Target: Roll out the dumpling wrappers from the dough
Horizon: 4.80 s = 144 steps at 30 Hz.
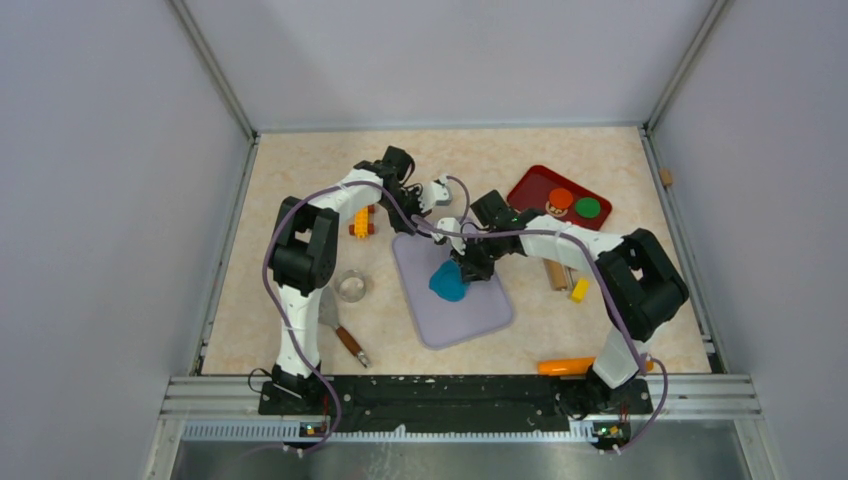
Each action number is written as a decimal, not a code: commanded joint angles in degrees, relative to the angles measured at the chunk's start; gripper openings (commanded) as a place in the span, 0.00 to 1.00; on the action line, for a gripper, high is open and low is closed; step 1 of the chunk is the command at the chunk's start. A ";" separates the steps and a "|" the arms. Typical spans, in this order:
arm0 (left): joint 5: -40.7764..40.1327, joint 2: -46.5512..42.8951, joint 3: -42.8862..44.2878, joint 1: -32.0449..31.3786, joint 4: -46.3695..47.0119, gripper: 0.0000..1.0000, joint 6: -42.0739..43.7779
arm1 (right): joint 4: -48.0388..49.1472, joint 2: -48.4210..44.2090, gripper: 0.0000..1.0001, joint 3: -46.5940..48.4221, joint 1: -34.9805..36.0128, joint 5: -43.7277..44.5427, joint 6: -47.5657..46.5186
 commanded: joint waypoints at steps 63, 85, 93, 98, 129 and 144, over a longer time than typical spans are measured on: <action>21.43 -25.21 -21.90 16.83 22.54 0.99 -60.03 | 31.50 8.15 0.61 17.41 -12.05 -35.25 57.20; 25.45 -15.34 -8.09 5.15 22.85 0.99 -62.31 | 30.34 3.46 0.86 11.08 -15.74 -31.60 60.04; 23.58 -12.27 -7.39 3.57 25.86 0.99 -67.35 | 29.02 2.34 0.86 10.95 -15.43 -28.17 58.60; 23.84 -10.83 -7.41 3.37 27.57 0.99 -69.08 | 25.95 2.65 0.86 11.84 -14.20 -26.74 56.18; 28.83 -8.68 -7.63 3.64 32.68 0.99 -73.98 | 30.05 5.43 0.85 14.04 -13.18 -26.86 58.90; 13.94 -6.96 -8.60 4.40 24.57 0.99 -72.91 | 29.87 5.17 0.85 14.97 -13.02 -27.81 58.19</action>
